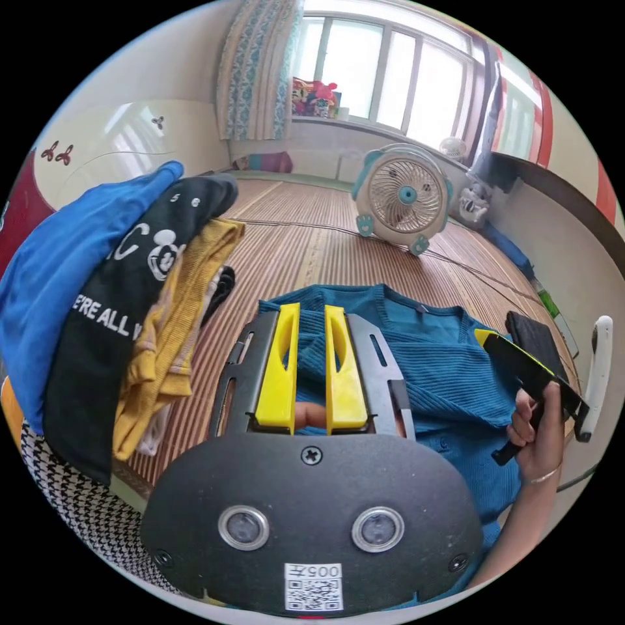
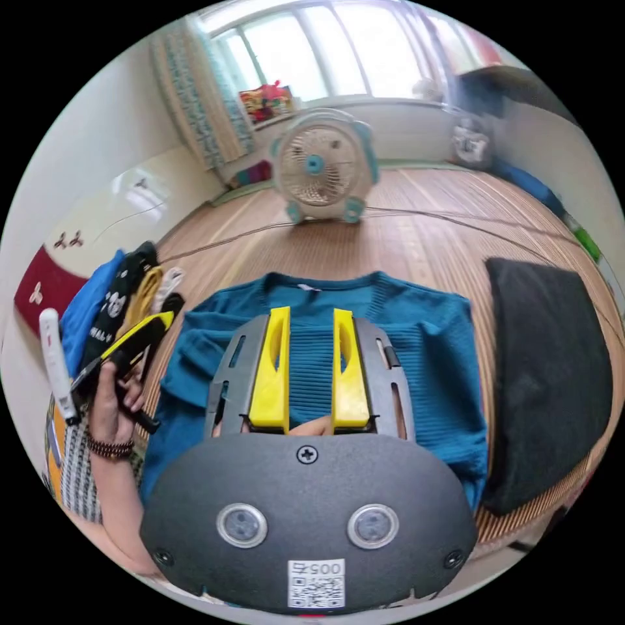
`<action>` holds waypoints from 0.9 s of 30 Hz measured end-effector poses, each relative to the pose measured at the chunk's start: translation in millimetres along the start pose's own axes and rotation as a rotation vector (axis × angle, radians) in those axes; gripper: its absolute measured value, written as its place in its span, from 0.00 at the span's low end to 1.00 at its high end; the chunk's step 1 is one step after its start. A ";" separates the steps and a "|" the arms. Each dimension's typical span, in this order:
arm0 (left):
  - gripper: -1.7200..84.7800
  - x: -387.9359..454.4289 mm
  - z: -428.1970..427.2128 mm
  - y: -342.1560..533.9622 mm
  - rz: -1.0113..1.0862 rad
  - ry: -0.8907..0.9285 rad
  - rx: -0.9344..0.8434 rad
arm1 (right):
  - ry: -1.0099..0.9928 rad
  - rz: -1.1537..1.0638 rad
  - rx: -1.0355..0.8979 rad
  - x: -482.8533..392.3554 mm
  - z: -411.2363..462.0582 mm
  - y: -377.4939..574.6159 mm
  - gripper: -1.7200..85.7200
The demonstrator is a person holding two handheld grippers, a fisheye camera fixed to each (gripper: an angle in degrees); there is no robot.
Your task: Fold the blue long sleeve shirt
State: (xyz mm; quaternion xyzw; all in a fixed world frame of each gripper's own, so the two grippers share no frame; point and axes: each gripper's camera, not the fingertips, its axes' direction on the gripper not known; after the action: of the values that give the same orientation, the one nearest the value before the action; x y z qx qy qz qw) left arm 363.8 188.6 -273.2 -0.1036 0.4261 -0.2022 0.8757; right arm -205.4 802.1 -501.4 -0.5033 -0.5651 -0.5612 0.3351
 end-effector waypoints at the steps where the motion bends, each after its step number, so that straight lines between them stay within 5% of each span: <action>1: 0.10 -5.0 -2.8 0.0 -0.026 -0.016 0.014 | -0.039 -0.057 -0.019 -14.9 5.7 -1.0 0.12; 10: 0.09 -15.7 -8.1 -2.0 -0.067 -0.014 0.032 | -0.126 -0.409 -0.223 -99.6 73.6 11.1 0.14; 17: 0.09 -21.8 -4.9 -5.7 -0.087 -0.006 0.006 | -0.240 -0.637 -0.256 -130.3 60.9 27.9 0.06; 22: 0.09 -22.0 -5.7 -9.1 -0.084 -0.011 -0.005 | -0.292 -0.712 -0.402 -135.6 69.9 43.2 0.07; 27: 0.10 -18.1 13.4 -13.3 -0.041 0.010 -0.139 | -0.325 -0.639 -0.342 -113.1 52.2 35.5 0.07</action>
State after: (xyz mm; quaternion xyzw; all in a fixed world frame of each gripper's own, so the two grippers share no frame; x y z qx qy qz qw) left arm 360.7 184.8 -247.5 -0.1716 0.4412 -0.1905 0.8600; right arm -131.7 826.1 -605.2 -0.4332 -0.6374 -0.6361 -0.0389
